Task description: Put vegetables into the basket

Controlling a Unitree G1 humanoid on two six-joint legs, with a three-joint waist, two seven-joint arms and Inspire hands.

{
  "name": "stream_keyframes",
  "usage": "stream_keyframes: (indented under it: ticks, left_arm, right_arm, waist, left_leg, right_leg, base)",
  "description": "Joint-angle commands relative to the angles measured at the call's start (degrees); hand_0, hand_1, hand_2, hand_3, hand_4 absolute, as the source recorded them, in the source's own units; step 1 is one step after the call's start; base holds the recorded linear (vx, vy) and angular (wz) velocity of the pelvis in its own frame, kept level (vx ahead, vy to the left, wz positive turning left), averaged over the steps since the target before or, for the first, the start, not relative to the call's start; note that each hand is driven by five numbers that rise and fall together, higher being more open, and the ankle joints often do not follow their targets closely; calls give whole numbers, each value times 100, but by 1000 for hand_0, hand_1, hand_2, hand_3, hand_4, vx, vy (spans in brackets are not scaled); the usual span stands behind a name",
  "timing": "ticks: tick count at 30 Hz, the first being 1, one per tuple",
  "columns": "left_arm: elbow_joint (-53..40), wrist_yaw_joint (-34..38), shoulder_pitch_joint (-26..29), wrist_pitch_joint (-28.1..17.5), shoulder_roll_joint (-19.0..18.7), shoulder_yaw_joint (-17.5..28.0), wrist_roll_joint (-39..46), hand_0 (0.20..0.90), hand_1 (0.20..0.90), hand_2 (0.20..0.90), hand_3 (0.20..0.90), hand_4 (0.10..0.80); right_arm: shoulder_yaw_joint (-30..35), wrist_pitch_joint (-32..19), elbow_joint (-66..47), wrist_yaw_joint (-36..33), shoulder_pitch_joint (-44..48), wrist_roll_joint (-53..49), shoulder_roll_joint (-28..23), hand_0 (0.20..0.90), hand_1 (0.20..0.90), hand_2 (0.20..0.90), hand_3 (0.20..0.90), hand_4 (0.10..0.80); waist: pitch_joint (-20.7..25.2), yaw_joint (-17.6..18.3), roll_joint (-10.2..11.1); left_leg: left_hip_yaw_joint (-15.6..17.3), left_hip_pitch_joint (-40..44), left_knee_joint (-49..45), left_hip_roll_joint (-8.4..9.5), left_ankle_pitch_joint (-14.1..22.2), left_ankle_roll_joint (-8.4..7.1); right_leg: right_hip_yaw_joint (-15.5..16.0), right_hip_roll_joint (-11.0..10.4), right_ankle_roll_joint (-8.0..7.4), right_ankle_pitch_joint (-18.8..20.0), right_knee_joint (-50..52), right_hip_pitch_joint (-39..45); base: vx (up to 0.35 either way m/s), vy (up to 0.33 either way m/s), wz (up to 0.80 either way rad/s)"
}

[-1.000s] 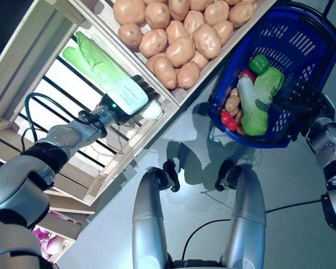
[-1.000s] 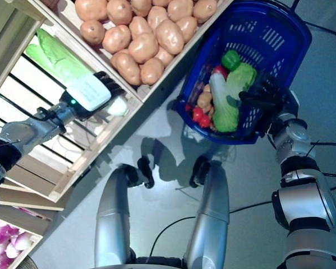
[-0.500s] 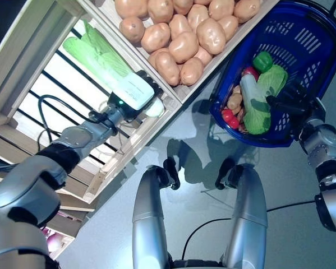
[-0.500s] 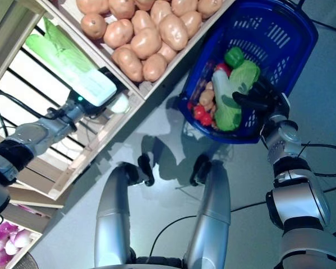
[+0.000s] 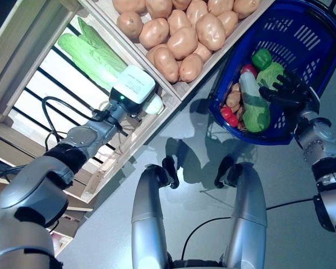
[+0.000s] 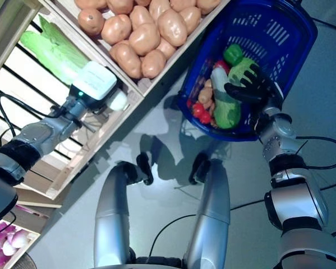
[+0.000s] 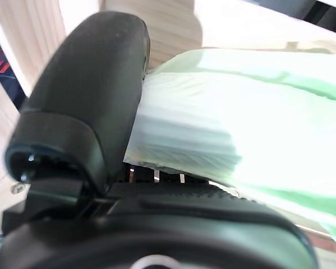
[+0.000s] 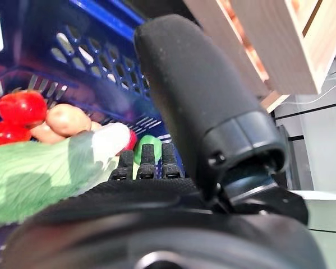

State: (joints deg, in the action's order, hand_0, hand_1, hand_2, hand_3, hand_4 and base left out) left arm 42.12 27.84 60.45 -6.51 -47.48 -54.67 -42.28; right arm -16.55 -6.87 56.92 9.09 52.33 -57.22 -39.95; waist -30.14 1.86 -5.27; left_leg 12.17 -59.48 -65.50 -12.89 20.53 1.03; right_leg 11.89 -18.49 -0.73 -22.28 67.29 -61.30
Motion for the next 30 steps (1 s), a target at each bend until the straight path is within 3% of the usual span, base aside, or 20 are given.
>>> stream_keyframes:
  ticks: [1, 5, 10, 14, 18, 24, 30]
  left_arm:
    - [319, 18, -186, 93, -255, 437, 598, 300, 300, 300, 300, 400]
    - [191, 201, -501, -148, -273, 804, 1027, 300, 300, 300, 300, 400]
    - [86, 404, -1220, -660, -213, 1706, 1843, 300, 300, 300, 300, 400]
    - [-364, 303, -2020, -1082, -73, 2515, 2066, 300, 300, 300, 300, 400]
    - [-898, 64, -2534, -1154, -67, 2922, 2364, 300, 300, 300, 300, 400]
    - [-1789, -467, -3260, -1310, 157, 3644, 3172, 300, 300, 300, 300, 400]
    - [-2372, -1579, -3793, -1529, 934, 4598, 5387, 300, 300, 300, 300, 400]
  right_arm:
    - [104, -562, -619, 290, -123, -270, 97, 900, 900, 900, 900, 800]
    - [56, -506, -952, 304, -361, -149, 179, 900, 900, 900, 900, 800]
    - [154, -395, -1271, 201, -766, 13, 362, 900, 900, 900, 900, 800]
    - [364, -301, -1627, 216, -1384, 149, 585, 900, 900, 900, 900, 800]
    - [488, -194, -2059, 136, -1834, 204, 762, 900, 900, 900, 900, 800]
    - [530, -200, -2689, 368, -2512, 600, 1244, 900, 900, 900, 900, 800]
    - [393, 141, -2995, 1331, -3084, 1188, 1459, 900, 900, 900, 900, 800]
  waist:
    - [35, 37, 230]
    - [35, 17, 268]
    - [42, -59, 352]
    - [356, -170, 435]
    - [656, -218, 503]
    - [1163, -281, 531]
    - [1932, -309, 557]
  left_leg:
    - [147, 761, 703, 119, 388, -222]
    - [150, 1244, 875, 118, 347, -208]
    - [189, 2146, 1318, 174, 212, -206]
    - [281, 3030, 2074, 321, -21, -184]
    - [284, 3620, 2605, 448, -180, -153]
    - [275, 4641, 3601, 641, -443, -145]
    - [317, 6038, 5238, 864, -964, -255]
  right_leg:
    - [15, 20, -245, 163, -641, 690]
    - [50, 4, -182, 137, -790, 1182]
    - [217, -72, -149, 157, -1123, 2070]
    - [560, -116, -165, 296, -1775, 2979]
    - [754, -86, -174, 400, -2300, 3622]
    - [990, 231, -184, 610, -3482, 4800]
    - [1132, 791, -325, 1112, -5433, 6357]
  base:
    - [0, 0, 0]
    - [5, 15, -3]
    - [12, 13, 2]
    - [68, 39, 13]
    - [82, 32, 12]
    - [81, 6, 0]
    - [160, -29, -5]
